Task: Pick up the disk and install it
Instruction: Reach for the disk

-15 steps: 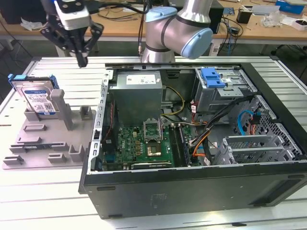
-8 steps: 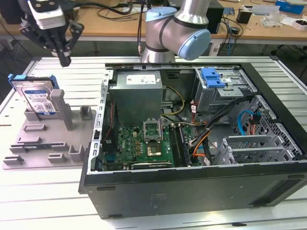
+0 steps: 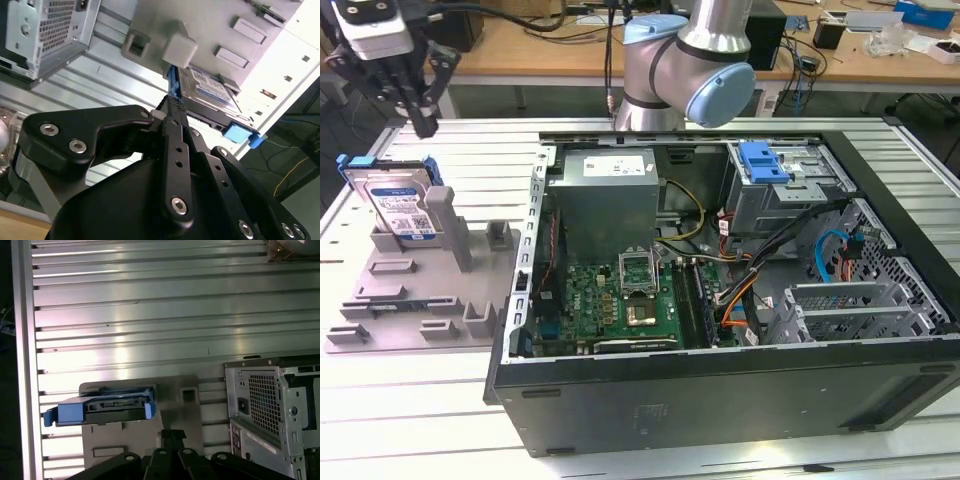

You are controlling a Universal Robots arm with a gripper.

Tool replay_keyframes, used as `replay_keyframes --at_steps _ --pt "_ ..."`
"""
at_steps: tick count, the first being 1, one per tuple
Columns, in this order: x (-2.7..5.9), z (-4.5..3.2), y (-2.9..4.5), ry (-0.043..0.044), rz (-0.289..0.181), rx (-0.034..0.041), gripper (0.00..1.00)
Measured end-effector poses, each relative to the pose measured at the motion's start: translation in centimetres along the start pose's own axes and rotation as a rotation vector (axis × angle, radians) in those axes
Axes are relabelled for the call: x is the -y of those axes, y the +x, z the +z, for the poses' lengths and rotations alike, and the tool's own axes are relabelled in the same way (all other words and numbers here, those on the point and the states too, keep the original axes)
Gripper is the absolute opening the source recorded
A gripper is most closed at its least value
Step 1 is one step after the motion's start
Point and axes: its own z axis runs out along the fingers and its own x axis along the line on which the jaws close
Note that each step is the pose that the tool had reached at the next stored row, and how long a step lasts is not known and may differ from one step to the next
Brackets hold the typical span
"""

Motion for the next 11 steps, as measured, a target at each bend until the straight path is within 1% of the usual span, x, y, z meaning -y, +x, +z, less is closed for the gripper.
replay_keyframes --at_steps 1,3,4,6,9,11 --pt "-0.11 0.02 0.59 0.0001 0.000 0.0000 0.11" --pt "-0.39 0.07 2.04 0.0000 0.002 0.0001 0.11" --pt "-0.59 0.10 3.11 0.0001 0.003 0.0001 0.11" --pt "-0.76 0.13 3.84 0.0001 0.003 0.0001 0.11" --pt "-1.25 0.22 5.75 0.0001 0.004 0.0002 0.11" --pt "-1.43 0.25 6.42 0.0002 0.005 0.0002 0.11"
